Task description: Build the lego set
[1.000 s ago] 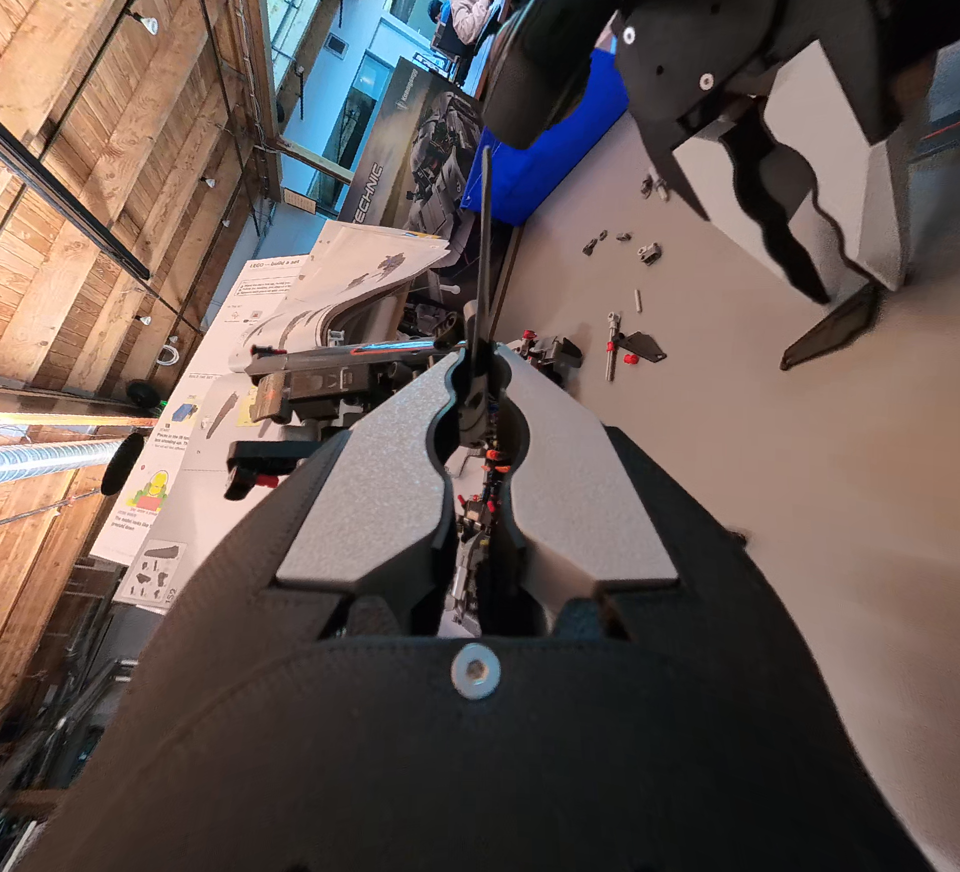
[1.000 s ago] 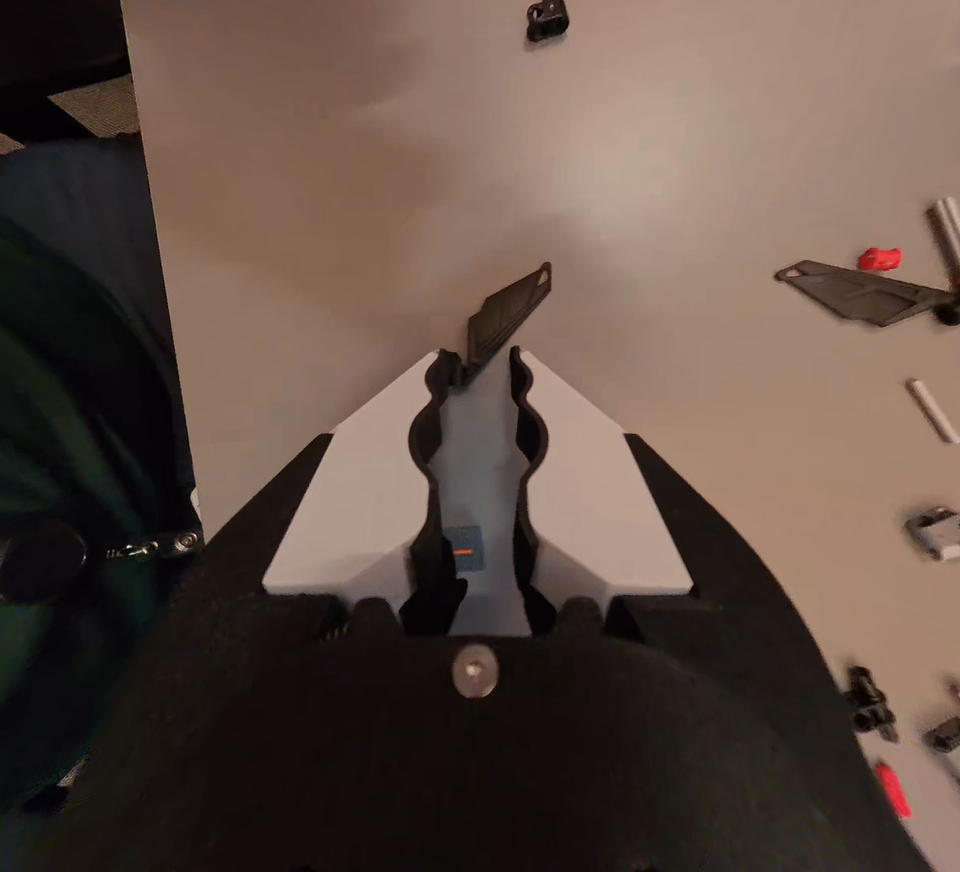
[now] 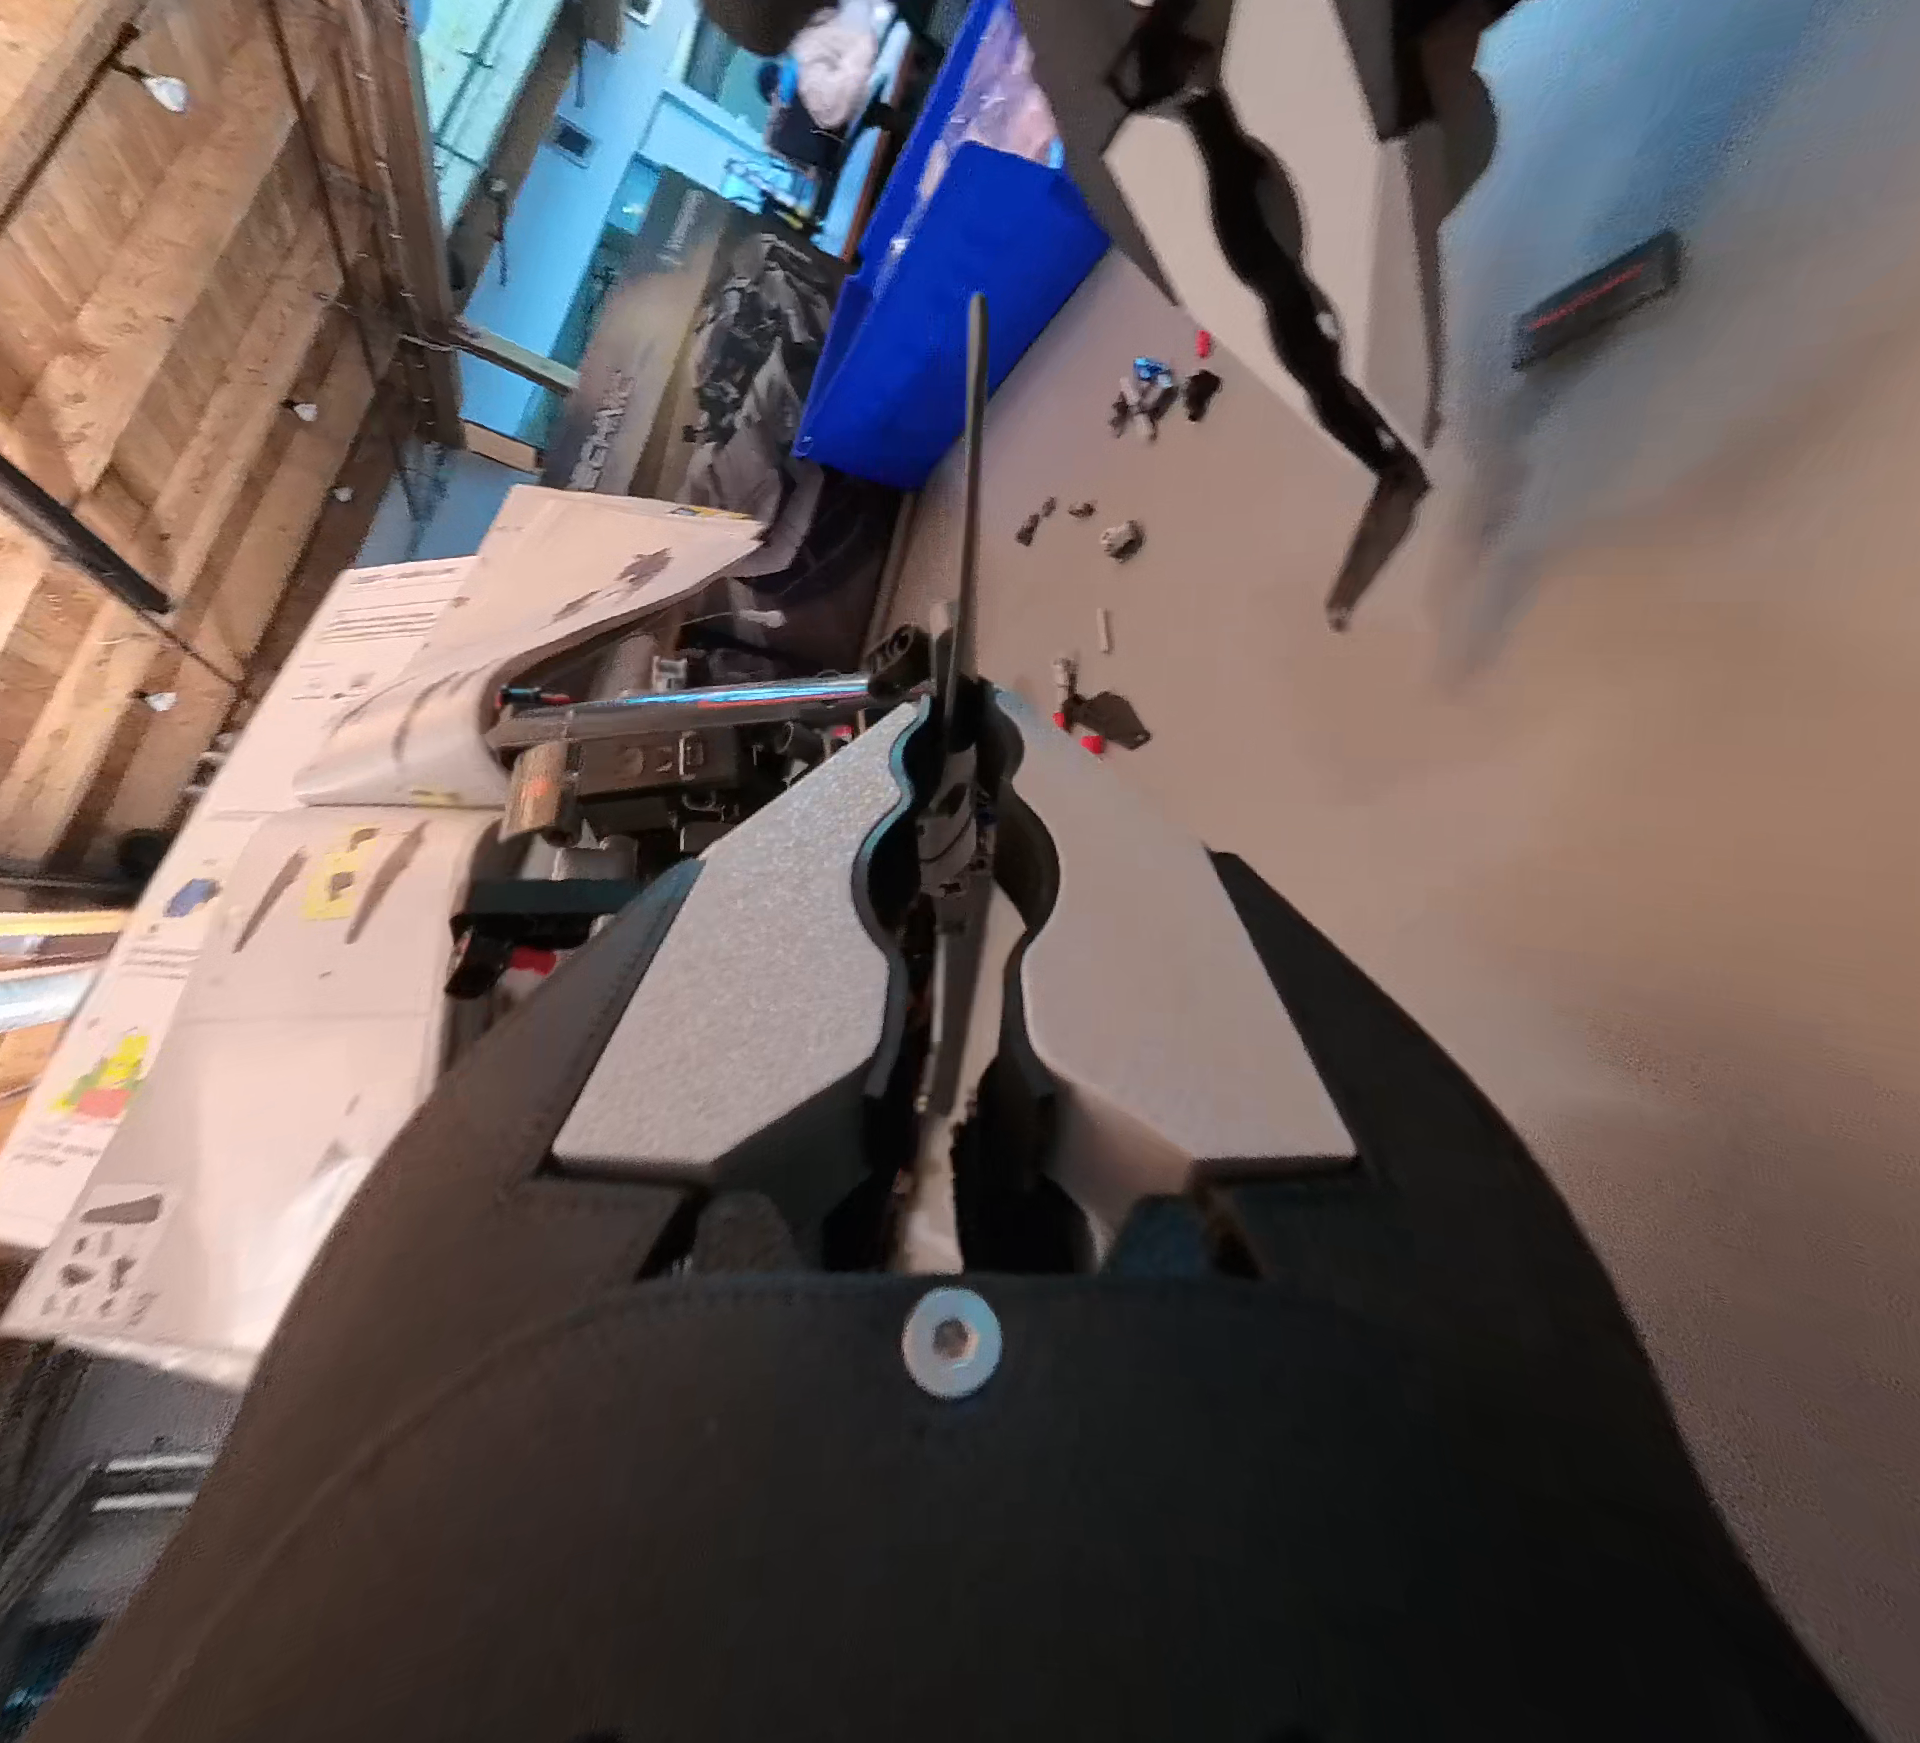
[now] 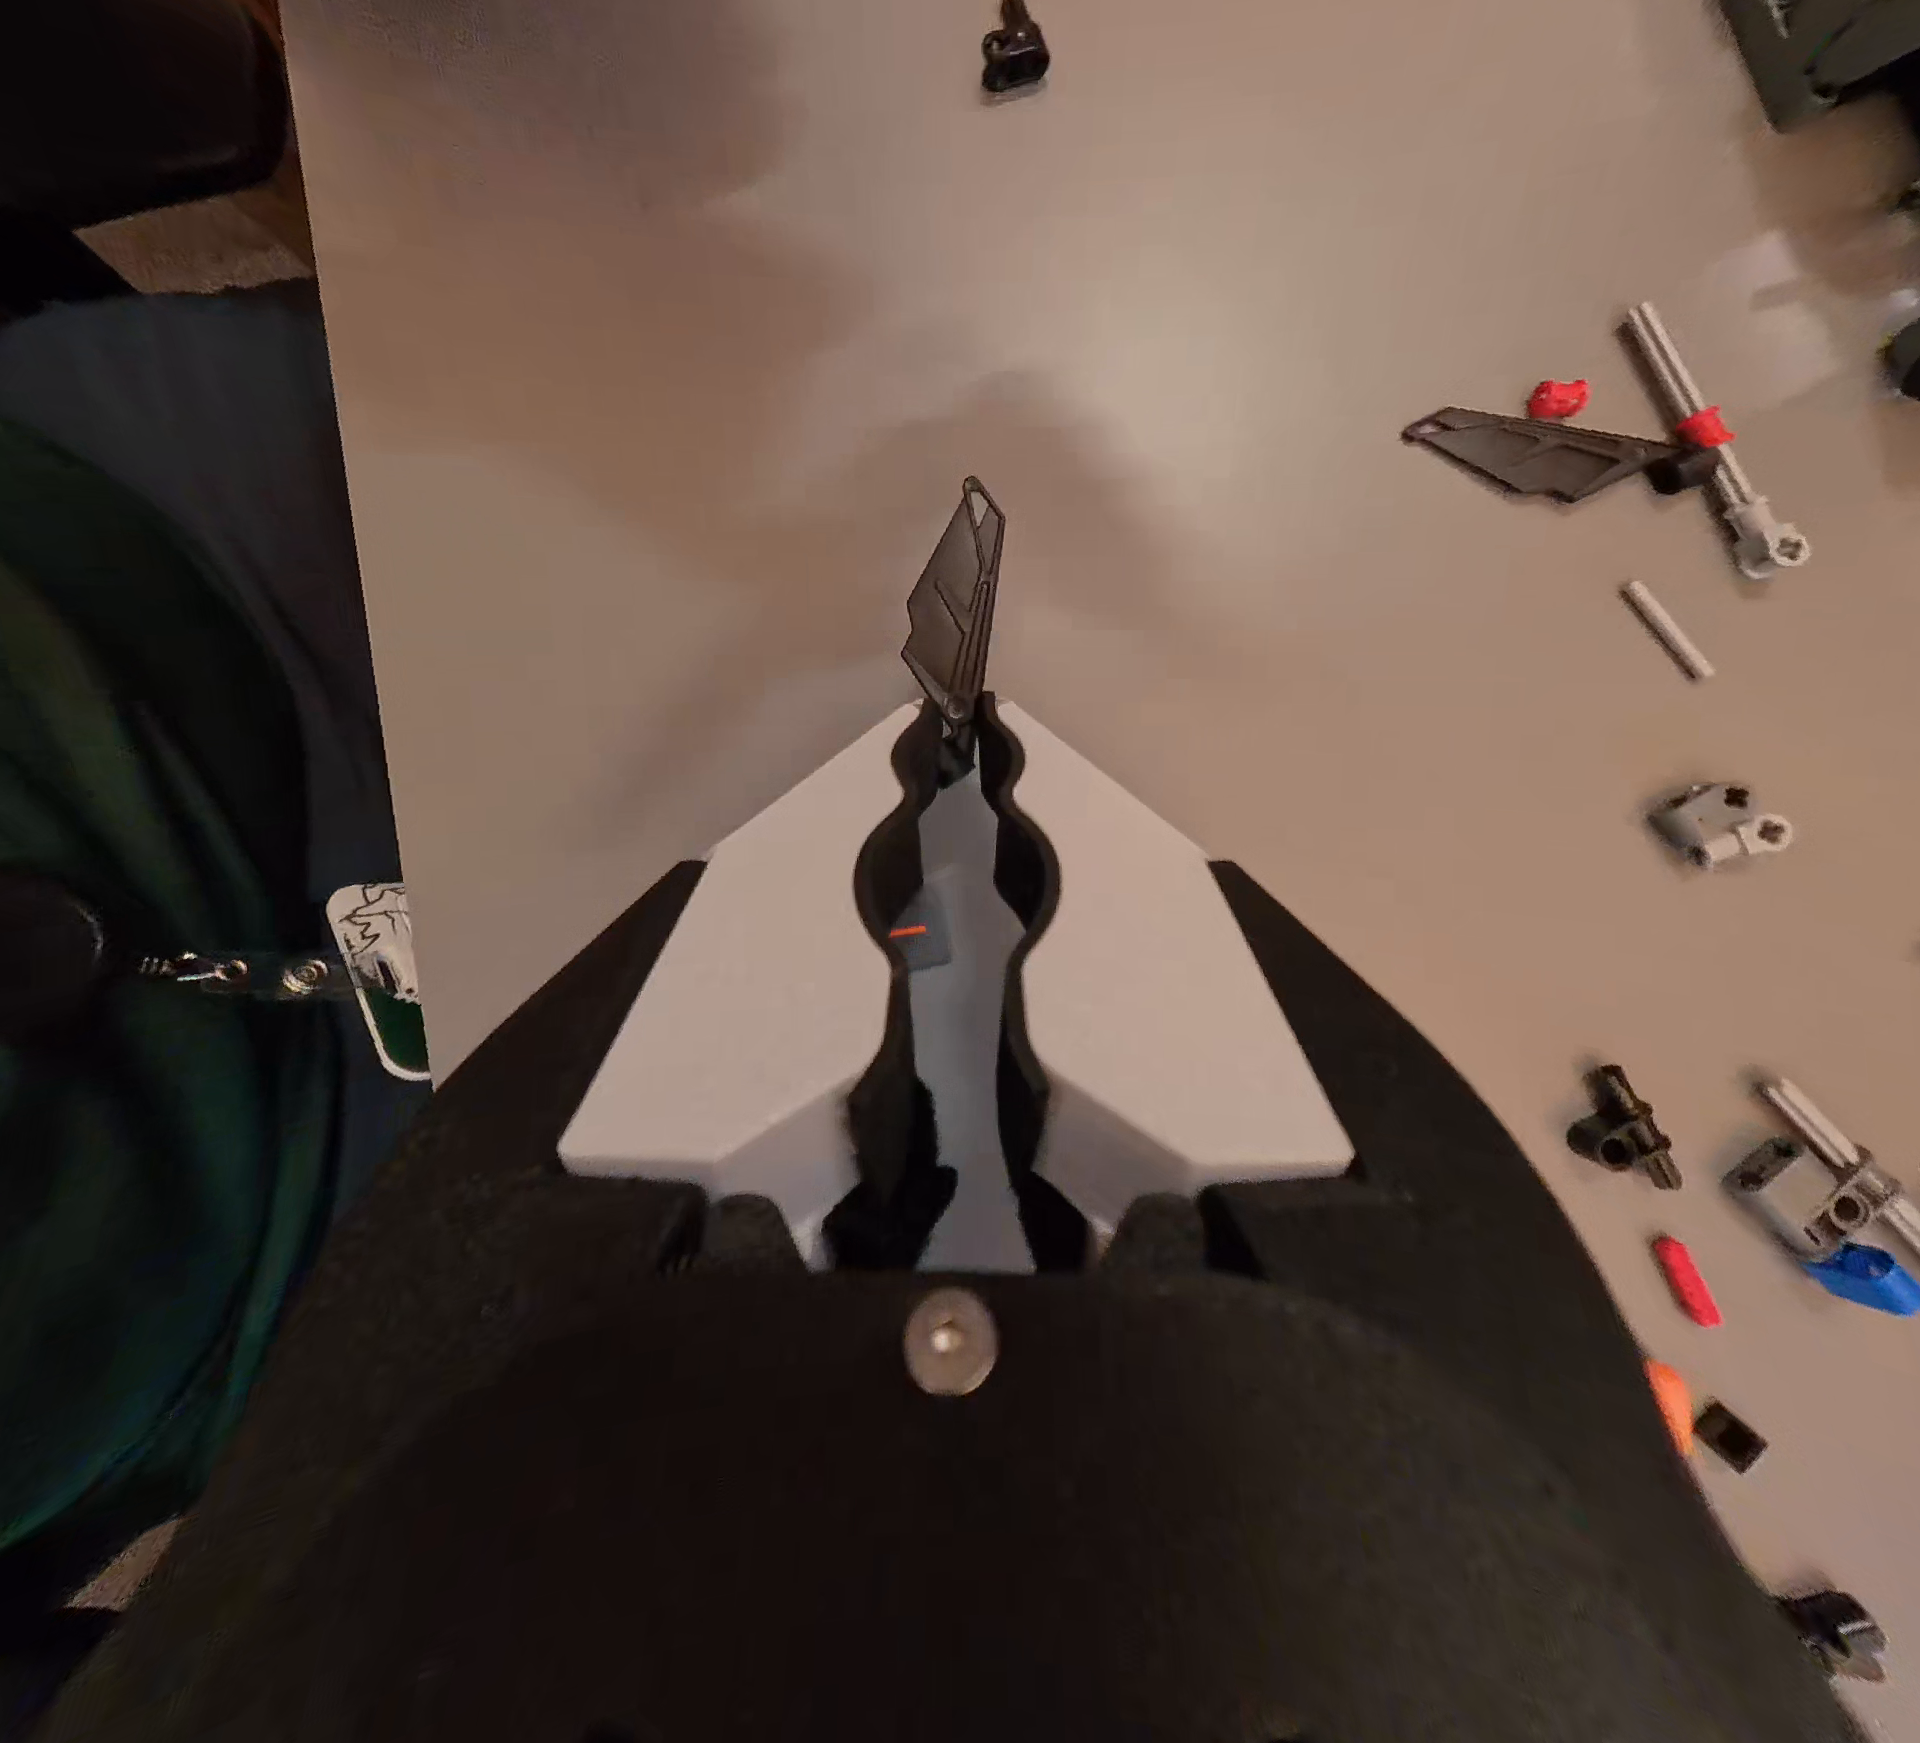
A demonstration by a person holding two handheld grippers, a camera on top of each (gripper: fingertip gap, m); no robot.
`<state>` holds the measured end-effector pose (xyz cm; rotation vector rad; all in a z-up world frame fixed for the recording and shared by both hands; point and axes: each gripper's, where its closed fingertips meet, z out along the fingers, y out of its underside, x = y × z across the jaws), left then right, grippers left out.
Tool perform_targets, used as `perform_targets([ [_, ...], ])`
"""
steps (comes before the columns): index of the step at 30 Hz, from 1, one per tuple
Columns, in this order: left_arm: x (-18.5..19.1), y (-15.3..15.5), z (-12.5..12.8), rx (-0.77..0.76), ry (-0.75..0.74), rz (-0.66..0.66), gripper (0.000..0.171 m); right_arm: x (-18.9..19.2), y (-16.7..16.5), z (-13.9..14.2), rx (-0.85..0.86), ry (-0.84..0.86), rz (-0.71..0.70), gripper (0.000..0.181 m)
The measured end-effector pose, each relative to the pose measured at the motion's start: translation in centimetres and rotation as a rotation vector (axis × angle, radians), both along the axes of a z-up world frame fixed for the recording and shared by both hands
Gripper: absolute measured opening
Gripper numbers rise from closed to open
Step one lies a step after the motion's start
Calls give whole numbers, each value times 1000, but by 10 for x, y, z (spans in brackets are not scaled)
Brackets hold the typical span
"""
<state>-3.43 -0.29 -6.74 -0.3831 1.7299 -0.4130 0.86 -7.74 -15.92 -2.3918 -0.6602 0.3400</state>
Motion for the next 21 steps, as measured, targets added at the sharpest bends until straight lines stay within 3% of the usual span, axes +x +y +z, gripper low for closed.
perform_targets([
  [6, 11, -13, -35, -68, 100, -70, 4, 7, -3, -2, 0, 19, -20, 5],
  [21, 17, -17, -76, -251, 289, -135, 5, 5, -3, -2, 14, 64, 6, 5],
])
